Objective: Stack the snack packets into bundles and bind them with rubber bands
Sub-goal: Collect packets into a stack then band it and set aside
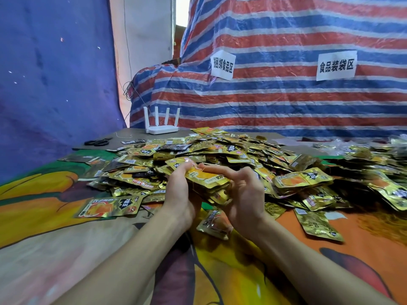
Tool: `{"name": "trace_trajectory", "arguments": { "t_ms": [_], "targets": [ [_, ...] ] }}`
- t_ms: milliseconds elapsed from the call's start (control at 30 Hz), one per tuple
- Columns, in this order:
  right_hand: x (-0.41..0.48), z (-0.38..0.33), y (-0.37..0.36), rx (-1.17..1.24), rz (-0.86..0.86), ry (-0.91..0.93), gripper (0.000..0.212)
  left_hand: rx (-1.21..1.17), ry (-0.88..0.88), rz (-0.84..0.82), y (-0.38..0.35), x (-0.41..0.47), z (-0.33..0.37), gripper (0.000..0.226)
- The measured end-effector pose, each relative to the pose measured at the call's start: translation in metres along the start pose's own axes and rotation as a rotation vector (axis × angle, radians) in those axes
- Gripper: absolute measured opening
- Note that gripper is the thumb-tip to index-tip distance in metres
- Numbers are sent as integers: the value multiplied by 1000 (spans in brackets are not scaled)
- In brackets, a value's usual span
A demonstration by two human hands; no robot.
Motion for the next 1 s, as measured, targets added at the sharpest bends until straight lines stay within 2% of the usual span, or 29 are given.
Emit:
{"name": "trace_trajectory", "arguments": {
  "t_ms": [67,167,300,367,433,500,567,633,767,867,900,1000],
  "targets": [
    [1,-3,4,113,-18,-63,61,-22,54,-46,-1,-3,-1,40],
    [4,-3,5,125,49,-98,54,-44,89,-92,-5,-4,-4,37],
    [7,-2,12,53,376,-29,21,-14,59,-116,-9,-6,-10,32],
    [6,-10,24,-102,502,93,22,35,5,-114,-7,-3,-9,33],
    [3,-19,29,-353,429,213,26,73,-62,-84,-5,0,-6,31],
    [-1,-20,27,-677,255,208,54,113,-140,-49,-3,3,-3,30],
    [-2,-14,21,-925,161,132,79,169,-192,-1,-2,4,-4,34],
    [-1,-12,20,-1003,141,99,87,226,-223,-5,-1,6,-7,38],
    [-4,-18,29,-1041,96,95,87,358,-212,-116,-2,2,-11,46],
    [-9,-23,30,-1127,132,106,80,399,-316,-182,-8,-2,-17,16],
    [-10,-24,31,-1137,149,99,77,395,-350,-179,-9,-4,-19,25],
    [-13,-29,37,-1145,178,87,73,429,-402,-210,-9,-6,-22,77]
  ]
}}
Point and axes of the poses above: each hand's wrist, its own x-axis towards the middle knuckle, its own y-axis out of the back of the hand, z = x × y, the point moved 1 cm from there along x, towards the middle knuckle, and after that the axes turned 10 degrees about -y, right-handed, at the moved point
